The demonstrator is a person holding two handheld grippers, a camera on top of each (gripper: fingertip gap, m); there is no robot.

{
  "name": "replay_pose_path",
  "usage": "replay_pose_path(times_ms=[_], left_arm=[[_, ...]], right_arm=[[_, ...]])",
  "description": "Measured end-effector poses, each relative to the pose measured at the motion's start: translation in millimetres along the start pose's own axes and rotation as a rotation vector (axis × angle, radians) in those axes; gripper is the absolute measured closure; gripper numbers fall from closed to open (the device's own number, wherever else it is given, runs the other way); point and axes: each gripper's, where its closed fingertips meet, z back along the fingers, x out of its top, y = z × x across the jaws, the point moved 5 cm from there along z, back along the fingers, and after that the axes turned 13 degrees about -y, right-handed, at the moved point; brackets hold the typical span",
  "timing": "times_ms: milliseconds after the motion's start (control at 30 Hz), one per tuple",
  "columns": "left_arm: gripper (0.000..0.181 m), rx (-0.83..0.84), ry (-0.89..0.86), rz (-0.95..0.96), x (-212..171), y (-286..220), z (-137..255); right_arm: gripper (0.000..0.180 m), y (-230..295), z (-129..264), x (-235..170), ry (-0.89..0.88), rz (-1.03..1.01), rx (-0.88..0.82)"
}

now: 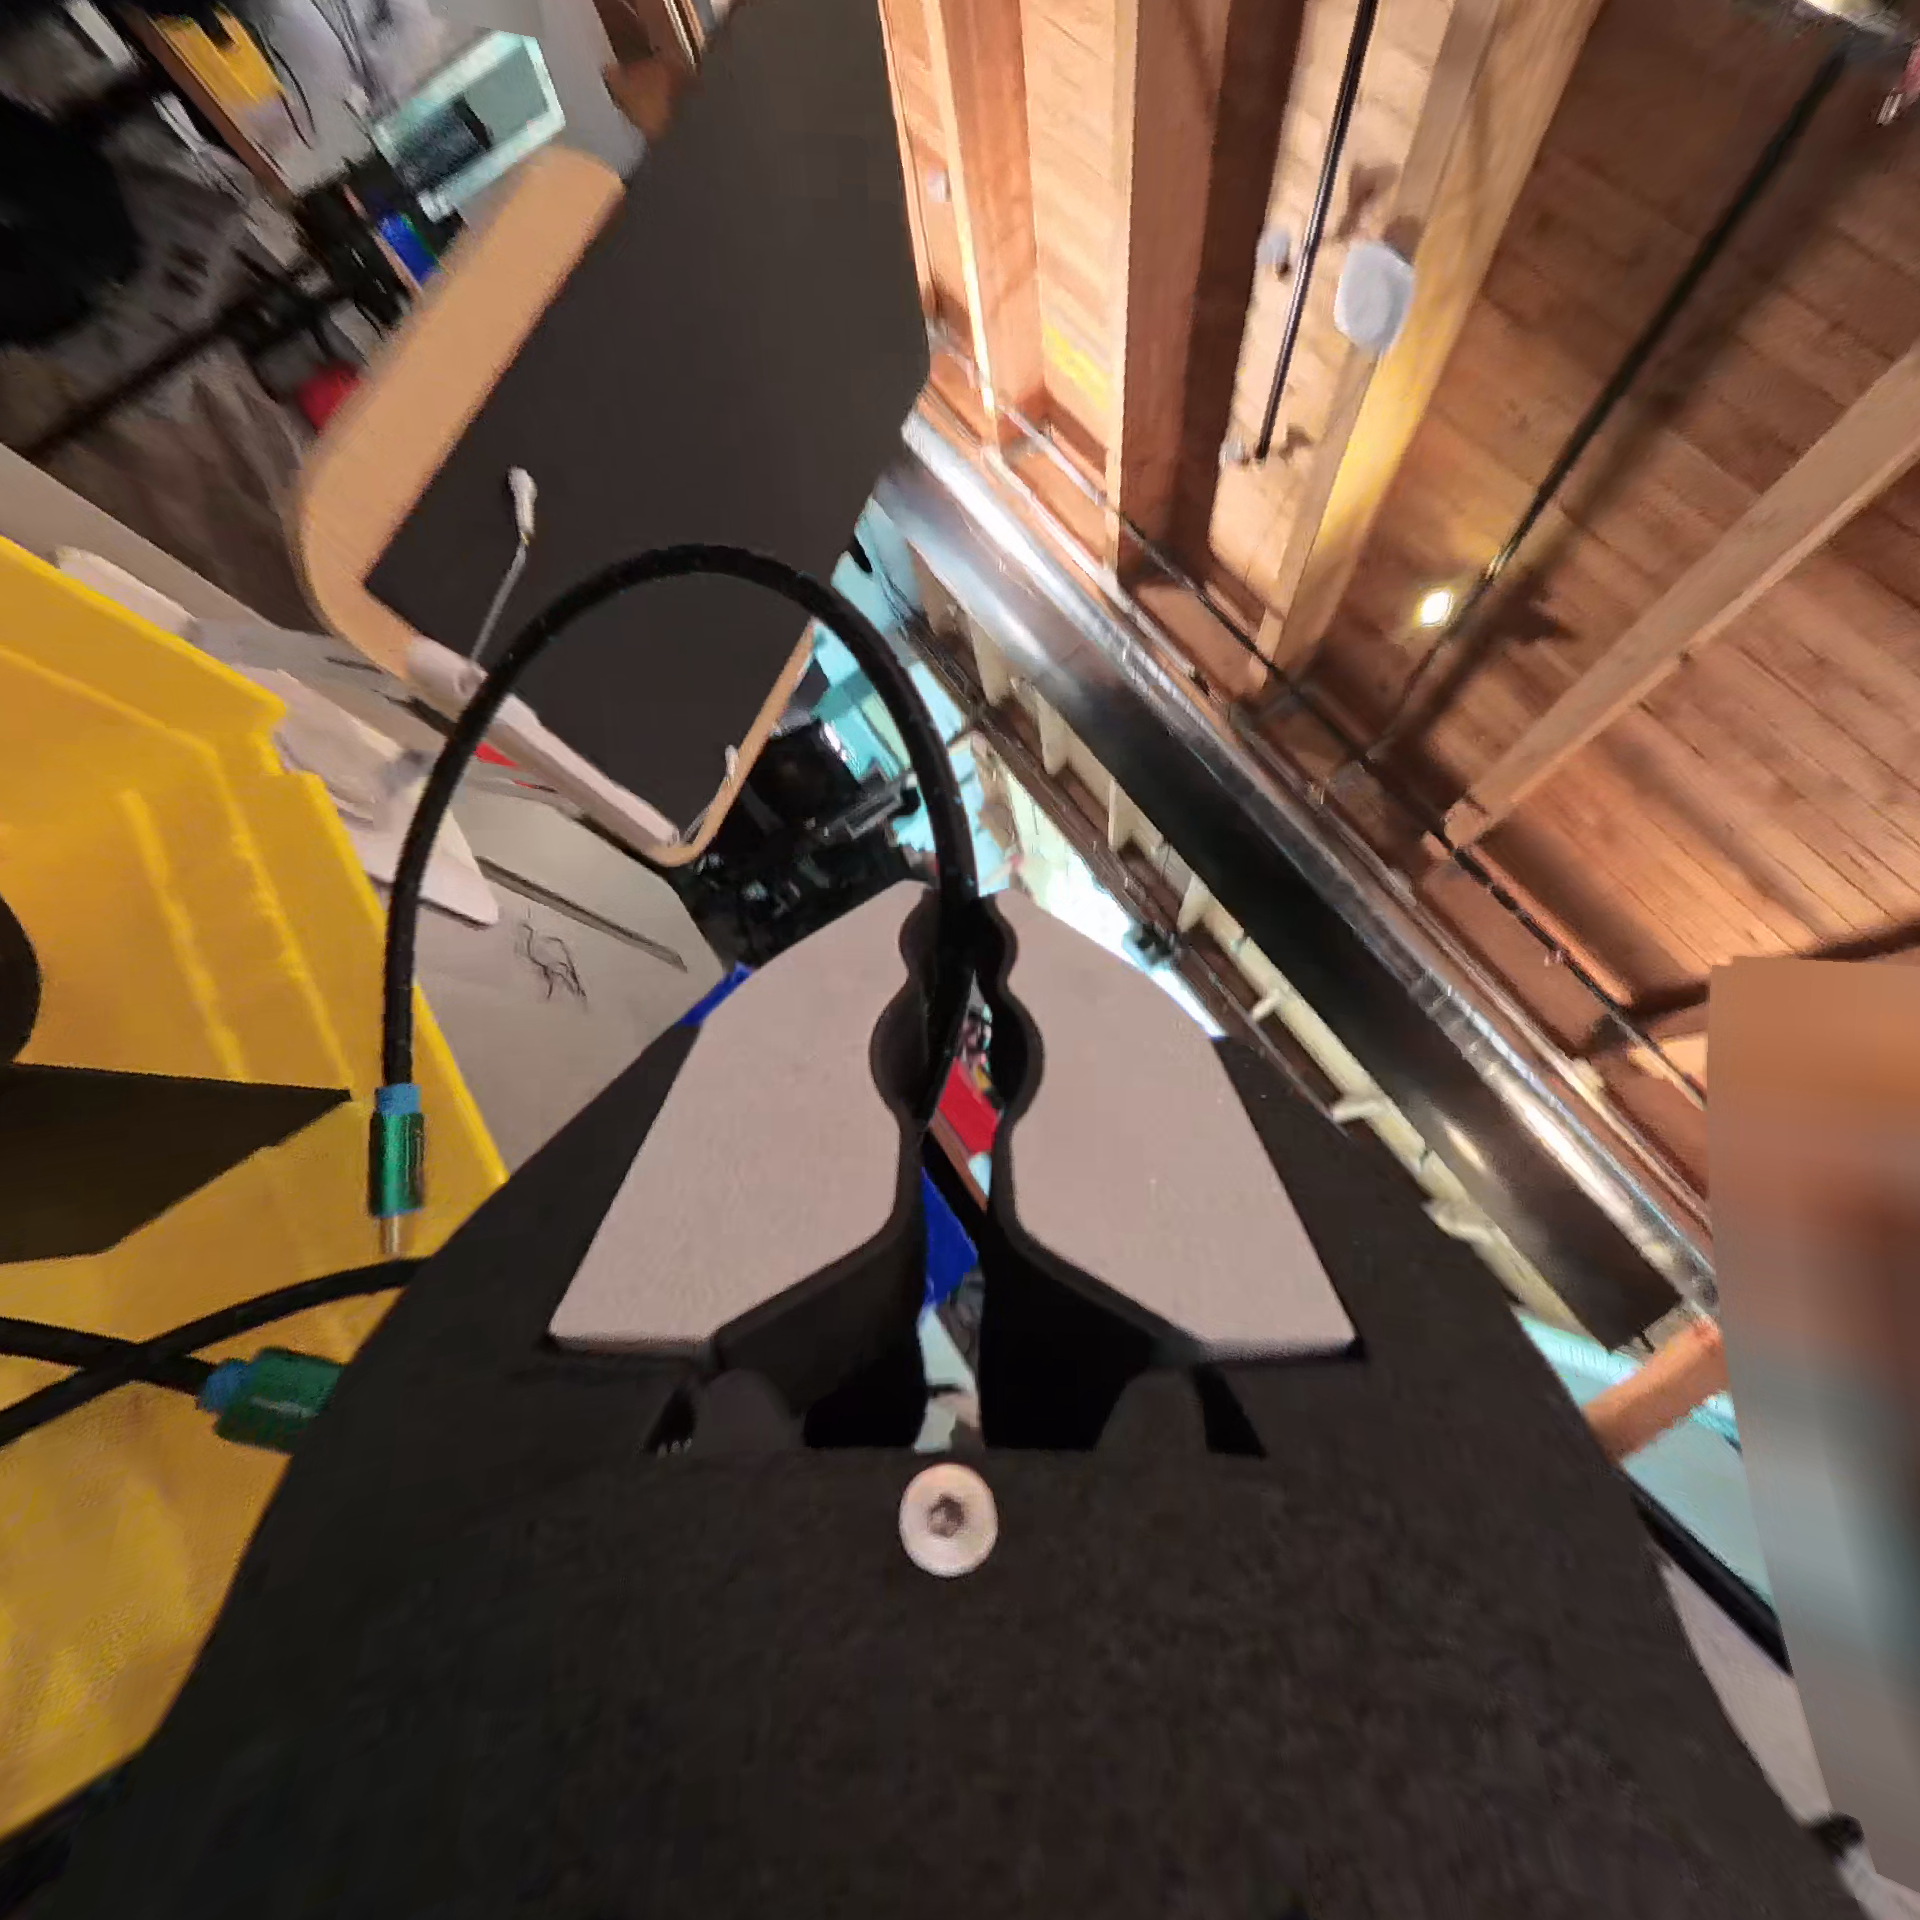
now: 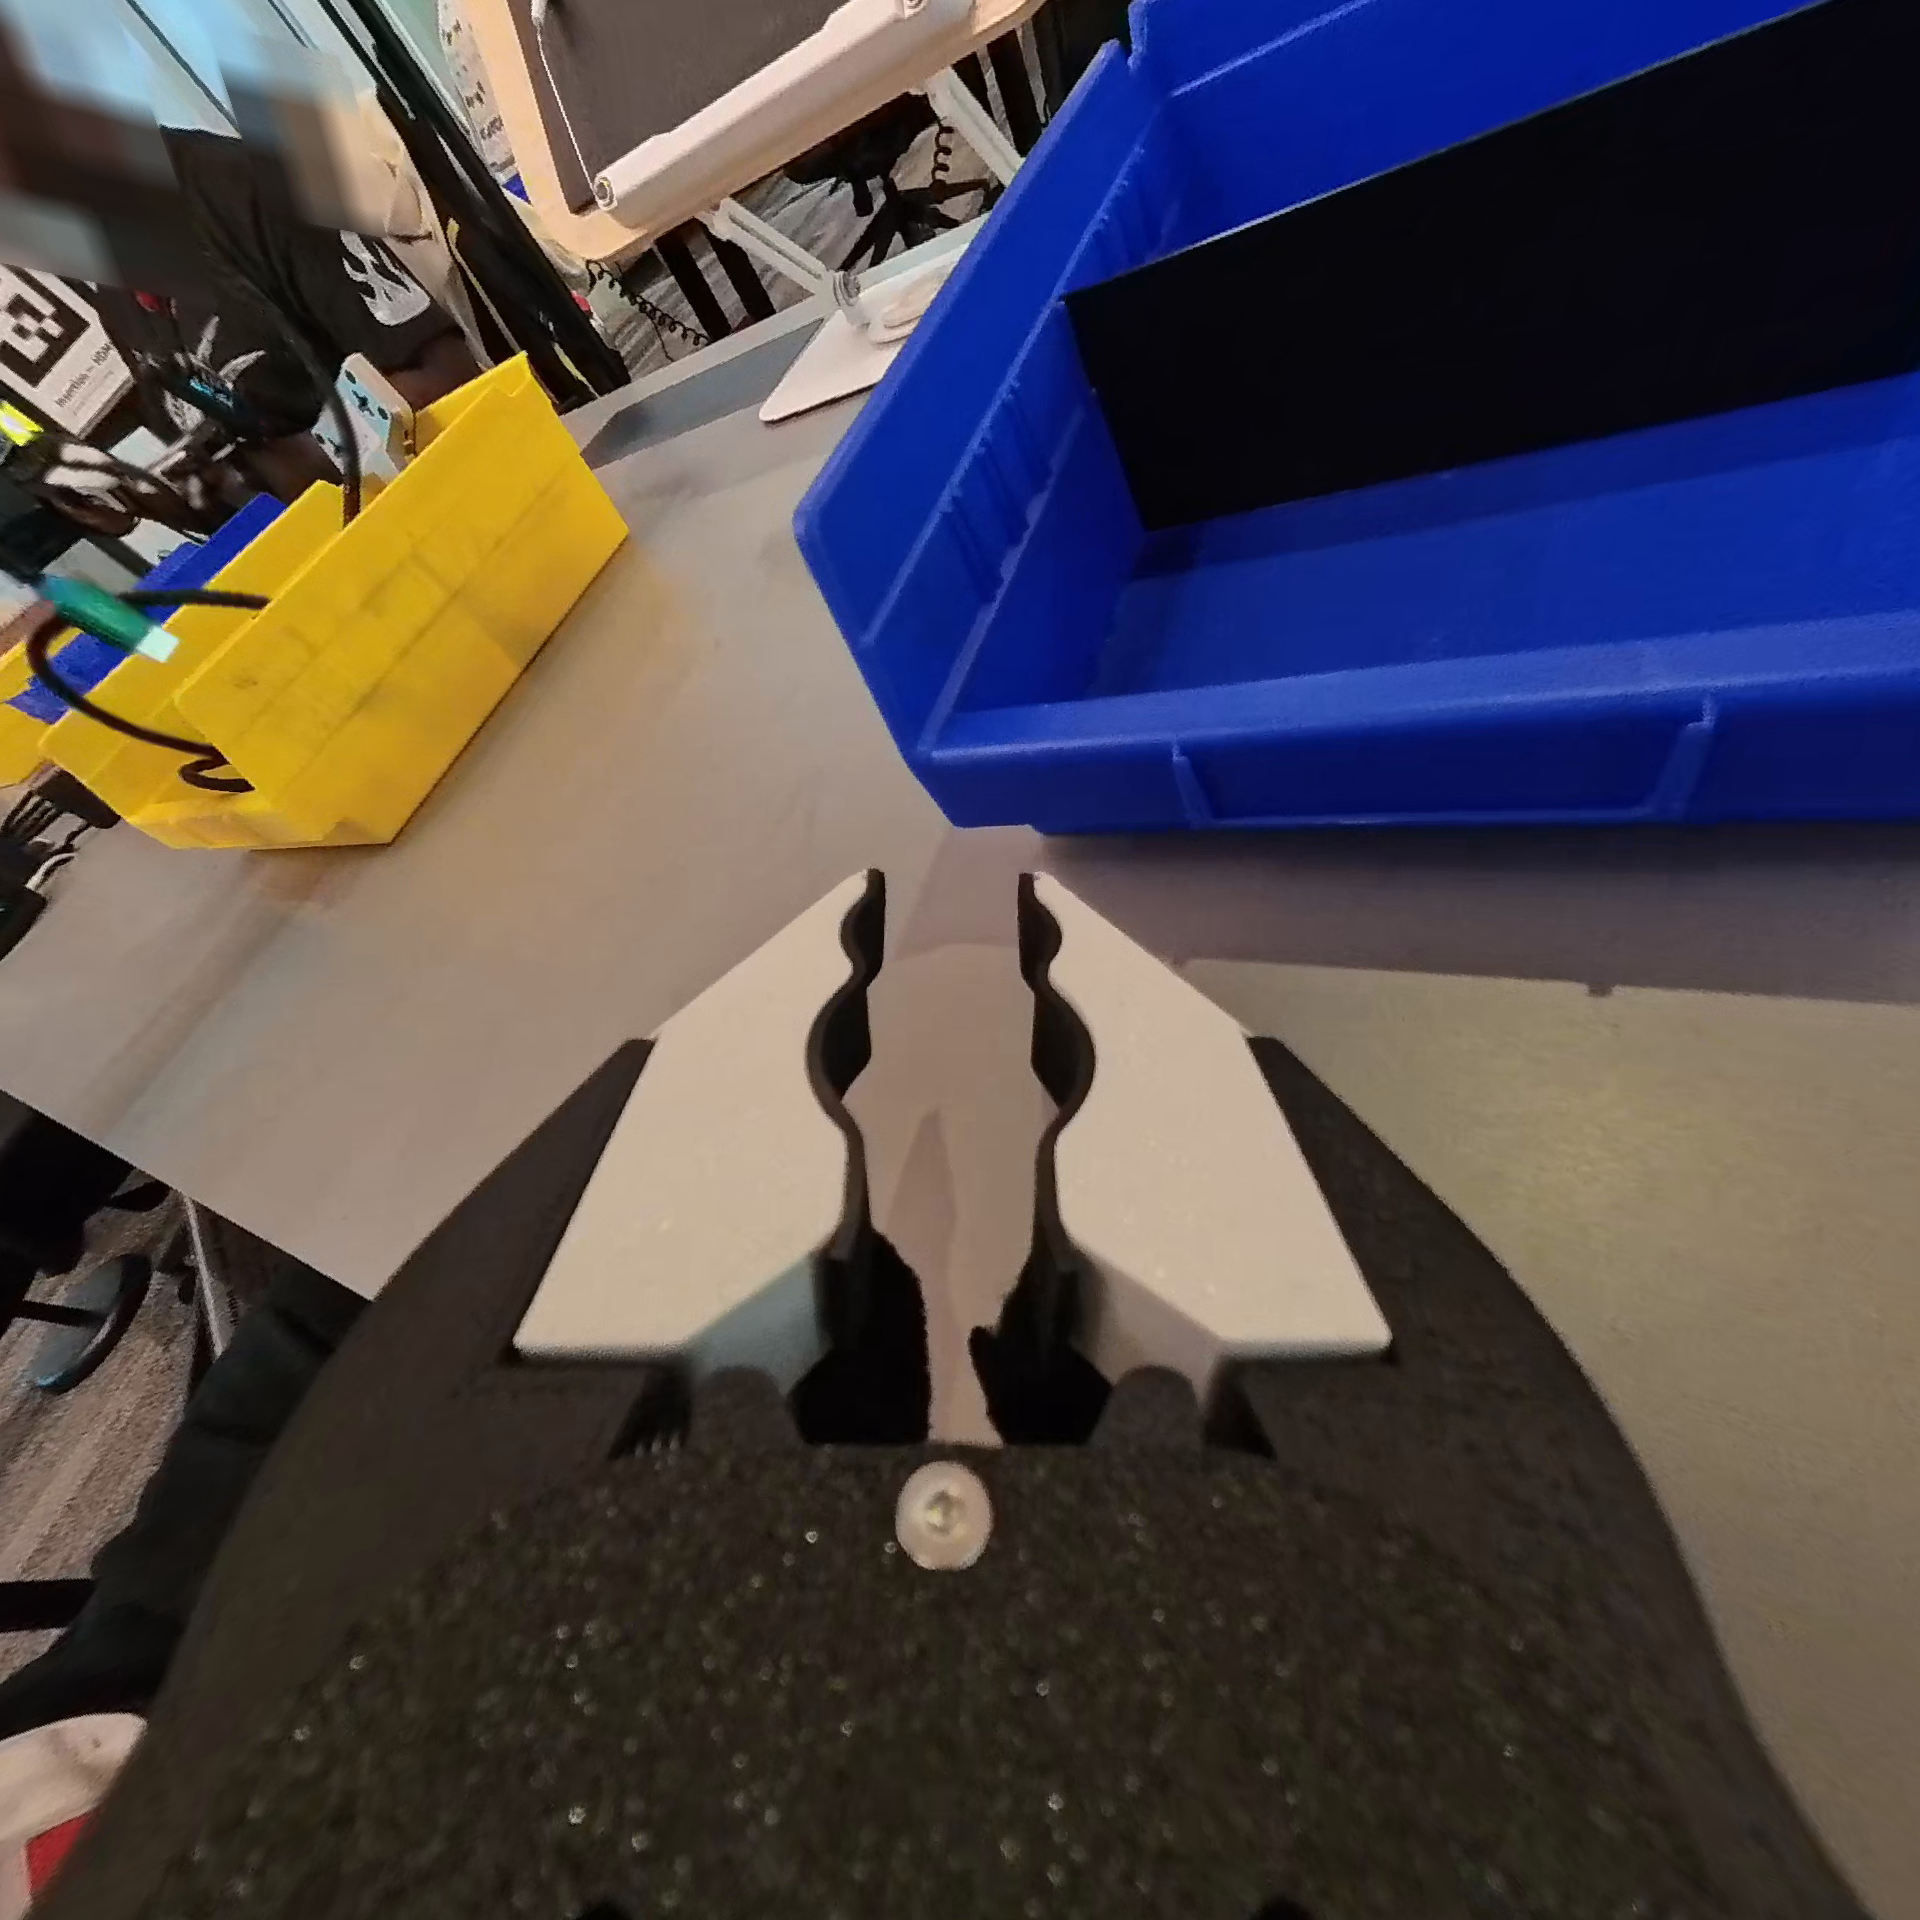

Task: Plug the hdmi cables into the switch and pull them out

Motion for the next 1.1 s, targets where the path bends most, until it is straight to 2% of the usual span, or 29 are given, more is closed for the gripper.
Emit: replay_pose_path(times_ms=[133, 233, 333, 467, 567, 667, 800, 867, 900, 1100], left_arm=[[0.175, -0.011, 0.077, -0.149, -13, -14, -7], [0.174, -0.067, 0.065, -0.231, -13, -37, -13], [0.174, -0.160, 0.048, -0.266, -15, -67, -18], [0.174, -0.232, 0.199, -0.214, -50, -97, -27], [0.174, -0.252, 0.430, -0.142, -88, -99, -33], [0.174, -0.308, 0.816, -0.085, -127, -90, -33], [0.174, -0.228, 1.290, -0.071, -162, -49, -39], [0.174, -0.114, 1.435, -0.162, -177, -21, -51], [0.174, -0.109, 1.513, -0.234, -186, -11, -57], [0.175, -0.371, 1.866, -0.516, -257, 17, -89]], right_arm=[[0.155, 1, -1, -1, 0.007, -0.005, 0.006], [0.154, 2, -1, -2, 0.011, -0.002, 0.008], [0.155, 2, -1, -2, 0.012, -0.004, 0.009], [0.154, 1, 0, -2, 0.015, -0.006, 0.009], [0.155, 1, 0, -2, 0.015, -0.007, 0.011], [0.155, 2, 0, -2, 0.014, -0.011, 0.014], [0.155, 1, 0, -1, 0.013, -0.014, 0.017], [0.155, 1, -1, 0, 0.011, -0.014, 0.017], [0.154, 1, -1, -1, 0.014, -0.013, 0.017], [0.155, 2, -5, -2, 0.026, 0.009, 0.012]])
